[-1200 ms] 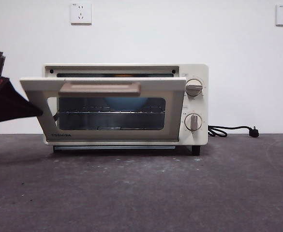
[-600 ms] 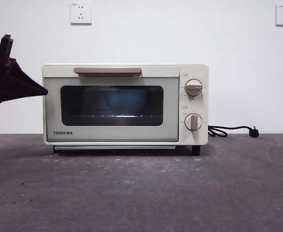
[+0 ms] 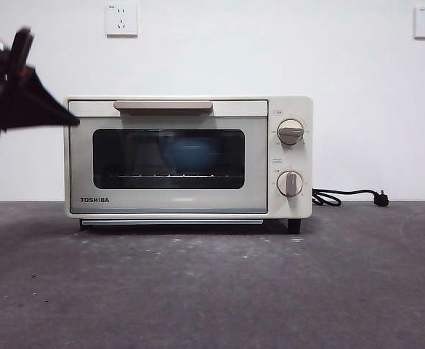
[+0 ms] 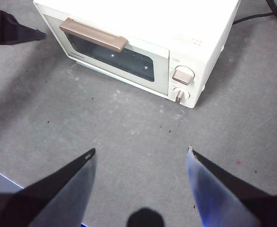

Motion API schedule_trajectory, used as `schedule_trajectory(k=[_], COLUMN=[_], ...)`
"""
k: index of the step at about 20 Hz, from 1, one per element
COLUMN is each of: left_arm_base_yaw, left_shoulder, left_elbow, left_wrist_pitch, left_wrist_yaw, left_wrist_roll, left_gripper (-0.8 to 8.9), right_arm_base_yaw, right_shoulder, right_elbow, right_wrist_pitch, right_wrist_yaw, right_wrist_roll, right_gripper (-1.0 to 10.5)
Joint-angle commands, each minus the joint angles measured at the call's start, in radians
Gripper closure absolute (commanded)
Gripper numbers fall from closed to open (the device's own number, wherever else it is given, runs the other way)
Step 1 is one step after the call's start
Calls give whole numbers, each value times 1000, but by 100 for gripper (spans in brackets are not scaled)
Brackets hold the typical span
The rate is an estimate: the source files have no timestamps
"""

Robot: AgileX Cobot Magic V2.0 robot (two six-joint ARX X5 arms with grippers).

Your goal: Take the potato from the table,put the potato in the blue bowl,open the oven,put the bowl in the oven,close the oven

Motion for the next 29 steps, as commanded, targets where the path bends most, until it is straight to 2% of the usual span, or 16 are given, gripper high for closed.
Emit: schedule_trajectory(k=[1,6,14,20,23,25,27,29], left_arm_base_yaw=[-19,-63,-143,-180,-194,-198,-198,-198], left_shoulder=[-97,-306,-608,-780,-829,-837,-836,-836], left_elbow=[0,1,1,1,1,1,1,1], left_wrist_pitch=[-61,-216,-488,-679,-762,-786,-787,-787], left_wrist_yaw=[-78,-232,-391,-394,-393,-394,-394,-391], left_wrist_roll=[49,94,169,195,209,218,218,217], left_gripper=[822,822,822,822,822,822,822,822], right_arm_base_yaw=[2,2,2,2,2,2,2,2], right_shoulder=[-1,4,11,11,11,11,11,11], right_elbow=[-2,-2,-3,-3,-3,-3,-3,-3], right_wrist_pitch=[2,-23,-99,-99,-100,-100,-100,-100], right_wrist_yaw=[-2,-2,-6,-137,-215,-237,-236,-236], right_wrist_roll=[-10,-36,-76,-95,-103,-103,-103,-111], right_gripper=[631,631,631,632,635,637,706,871])
